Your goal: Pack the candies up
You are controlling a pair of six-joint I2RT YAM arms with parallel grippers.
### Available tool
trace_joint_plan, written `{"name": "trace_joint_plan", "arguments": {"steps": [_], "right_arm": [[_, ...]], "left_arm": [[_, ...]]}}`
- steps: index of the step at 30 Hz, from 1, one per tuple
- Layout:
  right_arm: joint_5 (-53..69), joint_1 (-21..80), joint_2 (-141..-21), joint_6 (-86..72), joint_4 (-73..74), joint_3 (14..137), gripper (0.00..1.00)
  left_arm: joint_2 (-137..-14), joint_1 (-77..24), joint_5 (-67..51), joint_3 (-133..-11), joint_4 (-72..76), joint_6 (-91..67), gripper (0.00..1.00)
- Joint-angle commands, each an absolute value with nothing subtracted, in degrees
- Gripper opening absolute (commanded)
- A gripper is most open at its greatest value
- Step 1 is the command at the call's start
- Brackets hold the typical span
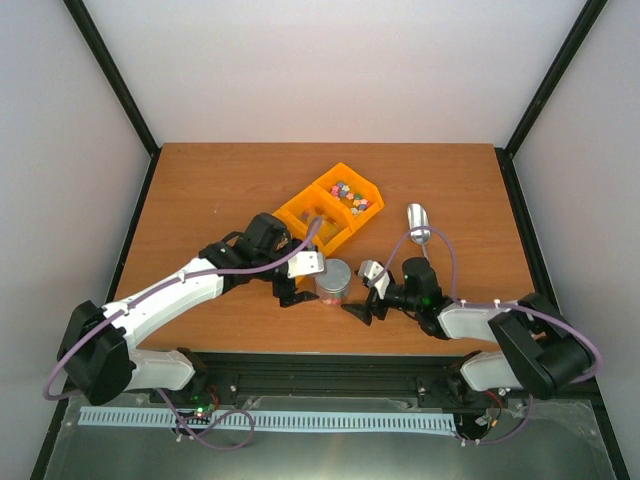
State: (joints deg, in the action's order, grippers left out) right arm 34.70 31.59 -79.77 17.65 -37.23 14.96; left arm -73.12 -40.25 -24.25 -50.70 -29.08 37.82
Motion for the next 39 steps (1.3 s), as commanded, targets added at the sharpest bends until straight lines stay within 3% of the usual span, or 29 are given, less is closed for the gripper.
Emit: {"name": "trace_joint_plan", "arguments": {"steps": [1,16,39], "right_arm": [[33.2,32.3,-83.4,19.5,-45.7,16.8,1.0],[37.2,33.8,-92.8,19.1,-50.9,21.0,0.97],[37.5,34.0,-95.1,20.5,-51.8,20.3,0.67]], "left_arm": [[-72.8,-41.4,-25.7,-49.5,-25.3,42.2,0.92],[-80.3,-44.5,-24.3,-48.8,-13.5,44.0,0.52],[-79.9,-44.6,-18.1,-44.9,-13.5,48.2,0.26]]}}
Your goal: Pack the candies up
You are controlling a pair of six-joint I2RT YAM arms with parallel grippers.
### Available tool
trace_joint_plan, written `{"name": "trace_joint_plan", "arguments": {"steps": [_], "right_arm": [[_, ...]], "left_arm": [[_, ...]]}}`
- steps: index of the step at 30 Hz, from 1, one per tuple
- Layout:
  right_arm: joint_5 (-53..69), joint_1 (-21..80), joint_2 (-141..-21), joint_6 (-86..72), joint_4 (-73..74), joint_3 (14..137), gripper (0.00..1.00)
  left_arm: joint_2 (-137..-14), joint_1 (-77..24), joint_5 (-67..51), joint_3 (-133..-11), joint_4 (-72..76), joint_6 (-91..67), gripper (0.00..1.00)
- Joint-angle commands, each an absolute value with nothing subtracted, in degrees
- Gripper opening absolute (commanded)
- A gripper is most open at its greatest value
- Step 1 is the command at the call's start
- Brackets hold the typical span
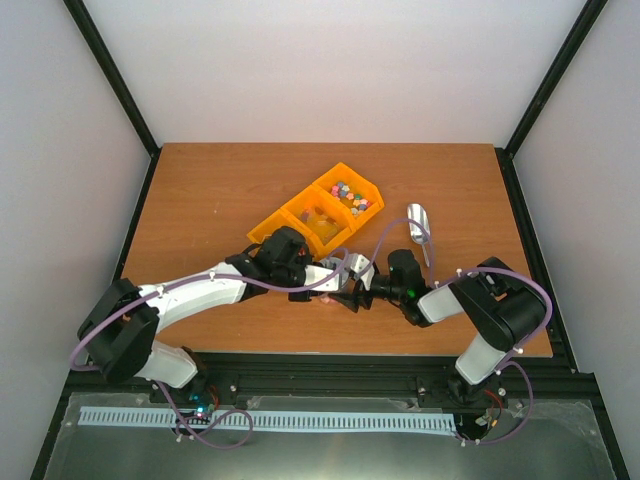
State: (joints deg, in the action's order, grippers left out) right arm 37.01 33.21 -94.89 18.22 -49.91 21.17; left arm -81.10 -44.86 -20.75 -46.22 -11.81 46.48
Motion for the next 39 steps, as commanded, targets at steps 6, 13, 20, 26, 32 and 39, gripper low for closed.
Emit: {"name": "trace_joint_plan", "arguments": {"steps": [6,13,20,26,32,39], "right_arm": [[37.7,34.1,-94.4,21.8,-51.3,18.5,0.55],[37.5,34.3,-93.1,21.5,-50.4,17.4,0.48],[35.8,34.6,-92.3,21.3,-50.2,17.0,0.46],[33.1,35.0,-92.5,20.5,-50.5,17.3,0.45],[31.1,35.7,-92.4,19.8,-50.7,17.1,0.45],[29.9,36.3,-92.2,19.5,-50.4,17.2,0.45]], "left_arm": [[-78.2,-43.9,-17.1,-43.3,-13.4,49.1,0.21],[-78.5,-40.8,-15.5,-43.3,-14.0,48.8,0.17],[-75.0,-36.6,-16.7,-43.3,-19.7,48.8,0.28],[-73.1,-37.1,-25.2,-45.3,-20.9,37.5,0.9],[-78.6,-40.7,-23.0,-48.1,-15.0,27.2,1.0],[-84.0,-41.6,-21.2,-51.1,-11.5,21.7,0.99]]}}
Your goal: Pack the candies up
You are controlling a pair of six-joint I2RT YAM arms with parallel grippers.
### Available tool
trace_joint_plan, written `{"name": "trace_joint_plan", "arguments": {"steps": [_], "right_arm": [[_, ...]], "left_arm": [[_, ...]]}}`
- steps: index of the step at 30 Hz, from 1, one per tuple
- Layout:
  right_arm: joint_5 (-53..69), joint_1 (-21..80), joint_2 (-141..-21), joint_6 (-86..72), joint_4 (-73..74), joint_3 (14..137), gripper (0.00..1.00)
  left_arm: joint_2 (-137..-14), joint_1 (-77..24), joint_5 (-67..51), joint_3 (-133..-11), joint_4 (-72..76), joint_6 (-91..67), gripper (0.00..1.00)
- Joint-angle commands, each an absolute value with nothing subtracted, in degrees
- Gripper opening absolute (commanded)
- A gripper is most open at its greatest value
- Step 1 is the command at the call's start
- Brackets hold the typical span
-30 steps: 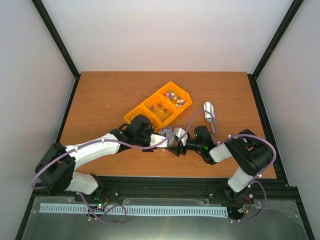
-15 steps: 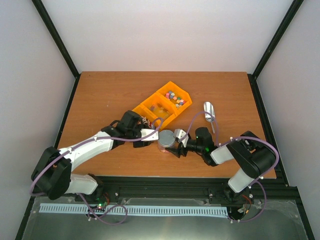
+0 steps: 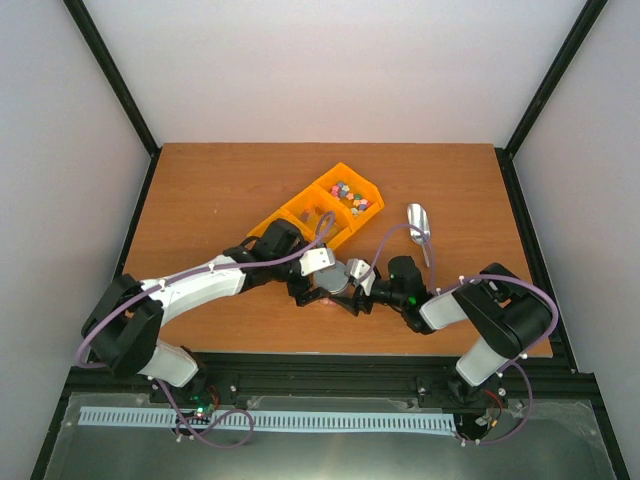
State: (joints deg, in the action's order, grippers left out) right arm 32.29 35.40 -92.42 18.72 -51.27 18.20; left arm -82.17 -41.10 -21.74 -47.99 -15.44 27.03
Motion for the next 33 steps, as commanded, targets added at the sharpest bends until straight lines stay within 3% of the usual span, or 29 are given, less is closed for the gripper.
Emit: {"name": "trace_joint_plan", "arguments": {"steps": [1,16,24,33], "right_arm": [[29.9,36.4,-92.2,19.5,-50.4,17.2,0.45],[29.7,36.9,-93.0,19.2,-50.0,17.7,0.45],[30.5,36.9,-92.9,20.1,-49.1,18.2,0.45],[34.4,36.9,-92.6,25.0,-46.2,19.0,0.43]], "left_arm": [[-84.4,-41.8,-21.1,-51.2,-11.1,21.7,0.99],[-86.3,-43.6,-19.0,-50.5,-6.0,21.0,0.96],[-85.6,-43.6,-22.6,-49.8,-8.4,26.1,0.83],[-85.1,-43.2,-32.4,-49.8,-18.3,43.6,0.62]]}}
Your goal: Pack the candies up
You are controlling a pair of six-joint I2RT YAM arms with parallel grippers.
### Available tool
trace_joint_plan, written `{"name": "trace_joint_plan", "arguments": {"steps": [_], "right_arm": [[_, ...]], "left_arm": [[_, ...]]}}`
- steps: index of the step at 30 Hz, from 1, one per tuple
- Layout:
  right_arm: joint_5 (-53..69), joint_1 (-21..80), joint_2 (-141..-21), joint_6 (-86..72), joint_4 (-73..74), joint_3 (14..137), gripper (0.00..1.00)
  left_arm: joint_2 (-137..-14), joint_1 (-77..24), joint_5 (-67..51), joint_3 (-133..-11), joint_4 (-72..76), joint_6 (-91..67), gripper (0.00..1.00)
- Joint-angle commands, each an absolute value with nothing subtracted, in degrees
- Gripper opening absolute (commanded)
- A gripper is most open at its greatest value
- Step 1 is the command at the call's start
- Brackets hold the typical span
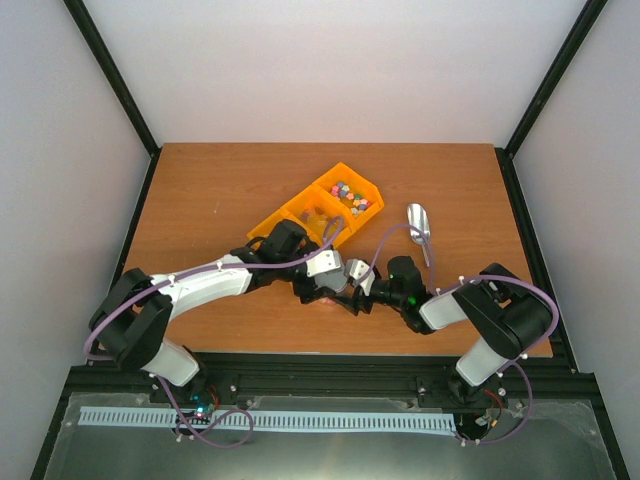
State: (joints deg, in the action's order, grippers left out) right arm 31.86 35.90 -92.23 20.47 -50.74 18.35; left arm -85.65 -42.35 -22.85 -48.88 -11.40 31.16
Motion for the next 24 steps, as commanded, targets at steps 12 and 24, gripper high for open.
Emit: {"name": "trace_joint_plan", "arguments": {"steps": [12,24], "right_arm": [[31.7,36.7,-92.0,23.0,-47.5,19.6,0.89],[24.5,38.6,-94.3,18.6,-52.6,18.2,1.0]], "left_arm": [[-86.5,-41.0,-31.2,-50.1,-13.4,30.6,0.51],[-83.5,-42.5,-19.1,-47.6,-1.2,15.4,0.51]]}}
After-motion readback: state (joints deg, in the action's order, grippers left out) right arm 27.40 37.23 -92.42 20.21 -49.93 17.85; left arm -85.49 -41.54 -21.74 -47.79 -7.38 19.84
